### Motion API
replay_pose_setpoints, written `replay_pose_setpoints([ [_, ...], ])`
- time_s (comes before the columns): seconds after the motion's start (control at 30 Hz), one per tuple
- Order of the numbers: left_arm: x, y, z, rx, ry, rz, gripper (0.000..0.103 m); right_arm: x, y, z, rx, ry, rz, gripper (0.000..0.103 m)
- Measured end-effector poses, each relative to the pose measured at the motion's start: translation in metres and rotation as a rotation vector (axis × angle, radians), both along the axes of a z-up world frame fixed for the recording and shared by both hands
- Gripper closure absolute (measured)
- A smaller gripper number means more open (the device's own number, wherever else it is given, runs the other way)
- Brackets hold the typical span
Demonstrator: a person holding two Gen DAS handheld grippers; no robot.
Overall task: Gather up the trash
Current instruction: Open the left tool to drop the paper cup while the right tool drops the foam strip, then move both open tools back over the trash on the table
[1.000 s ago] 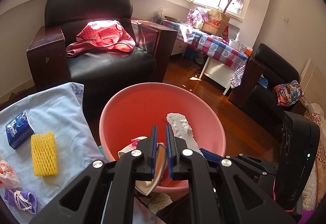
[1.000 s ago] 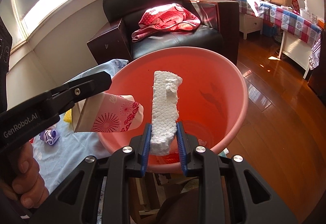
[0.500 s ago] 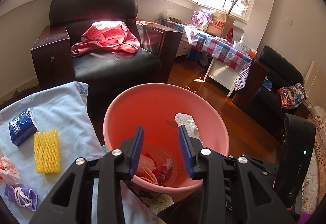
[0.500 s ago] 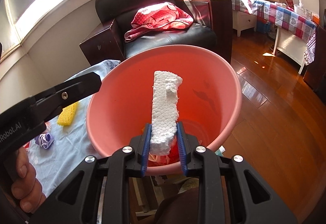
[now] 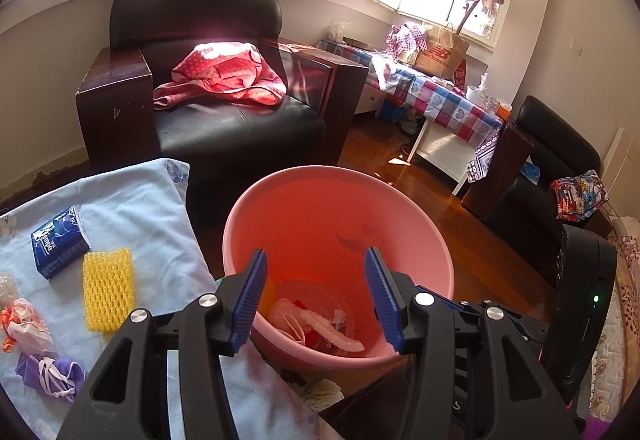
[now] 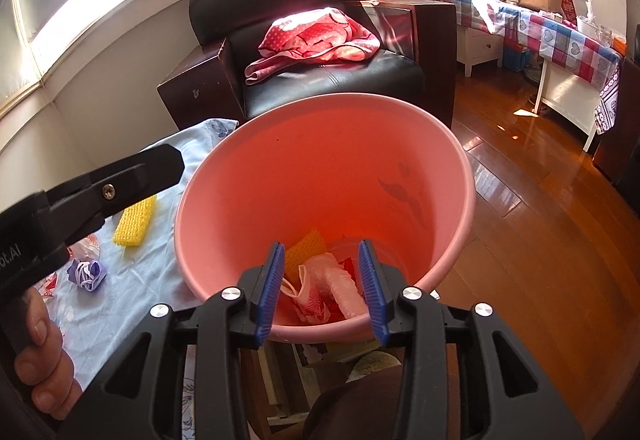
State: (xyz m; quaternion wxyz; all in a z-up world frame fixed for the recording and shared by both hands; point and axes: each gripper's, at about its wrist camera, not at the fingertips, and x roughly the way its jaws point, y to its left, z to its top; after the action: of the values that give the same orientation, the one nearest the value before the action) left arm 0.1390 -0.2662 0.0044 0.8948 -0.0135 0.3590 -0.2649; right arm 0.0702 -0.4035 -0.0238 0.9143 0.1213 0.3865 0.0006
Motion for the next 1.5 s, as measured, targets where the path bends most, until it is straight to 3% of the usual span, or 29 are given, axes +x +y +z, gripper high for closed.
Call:
replay_pose_setpoints([
  [0.8,-0.044,0.087,0.015,0.025,-0.043,0.117,0.053,-0.024,0.067,0.031,-0.039,-0.059,0.132,0.064],
  [1.5,-0.096,0.201,-0.006,0.073,-0.035,0.282,0.048,-0.028,0.142,0.024,0.004,-0.032,0.306,0.064],
])
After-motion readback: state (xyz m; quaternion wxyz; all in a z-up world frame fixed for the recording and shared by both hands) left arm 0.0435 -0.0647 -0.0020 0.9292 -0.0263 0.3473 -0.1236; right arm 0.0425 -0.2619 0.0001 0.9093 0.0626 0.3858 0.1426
